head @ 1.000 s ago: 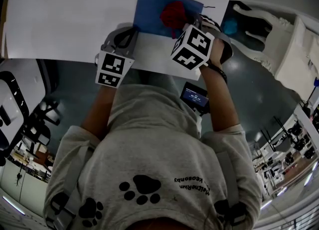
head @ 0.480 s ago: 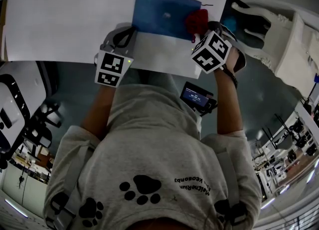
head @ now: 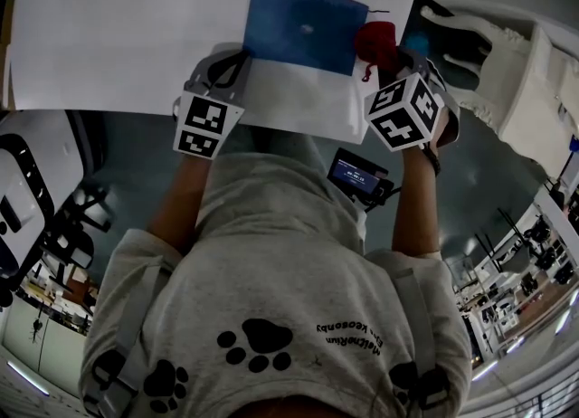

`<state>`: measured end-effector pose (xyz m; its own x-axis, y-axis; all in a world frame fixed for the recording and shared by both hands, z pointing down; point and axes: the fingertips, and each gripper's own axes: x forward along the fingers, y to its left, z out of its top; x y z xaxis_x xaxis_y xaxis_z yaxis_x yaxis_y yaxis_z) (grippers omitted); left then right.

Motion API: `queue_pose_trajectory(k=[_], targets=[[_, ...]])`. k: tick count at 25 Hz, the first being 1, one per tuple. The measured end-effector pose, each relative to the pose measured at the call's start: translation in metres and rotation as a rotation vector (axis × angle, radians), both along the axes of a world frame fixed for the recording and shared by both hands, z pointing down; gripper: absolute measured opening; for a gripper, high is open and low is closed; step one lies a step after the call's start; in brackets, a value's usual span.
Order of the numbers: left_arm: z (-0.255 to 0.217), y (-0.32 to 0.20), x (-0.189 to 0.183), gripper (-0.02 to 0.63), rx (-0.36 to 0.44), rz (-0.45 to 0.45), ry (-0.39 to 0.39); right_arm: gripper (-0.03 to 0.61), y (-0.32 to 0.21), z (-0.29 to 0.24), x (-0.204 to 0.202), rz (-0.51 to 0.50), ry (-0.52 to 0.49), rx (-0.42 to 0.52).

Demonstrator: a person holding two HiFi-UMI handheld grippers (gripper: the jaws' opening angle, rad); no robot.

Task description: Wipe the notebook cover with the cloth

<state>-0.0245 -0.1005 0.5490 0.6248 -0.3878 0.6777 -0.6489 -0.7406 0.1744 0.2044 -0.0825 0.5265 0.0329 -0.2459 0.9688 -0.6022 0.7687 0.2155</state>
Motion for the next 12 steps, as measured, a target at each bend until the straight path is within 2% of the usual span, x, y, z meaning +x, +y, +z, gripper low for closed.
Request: queue_pose_trajectory(k=[4,8,12], targets=[[0.003,0.004,-0.002,-0.003,-0.012,0.006,-0.015,0.077,-0.018,-0.019,-0.059,-0.094,-0.094,0.068],[0.007,0.008,-0.007,-0.003,-0.009,0.018,-0.047,0.077,-0.023,-0.015,-0.123,-0.197,-0.175,0.064],[0.007,0.008,-0.008,-0.003,-0.009,0.020,-0.056,0.077,-0.024,-0.006,-0.178,-0.308,-0.208,0.049]])
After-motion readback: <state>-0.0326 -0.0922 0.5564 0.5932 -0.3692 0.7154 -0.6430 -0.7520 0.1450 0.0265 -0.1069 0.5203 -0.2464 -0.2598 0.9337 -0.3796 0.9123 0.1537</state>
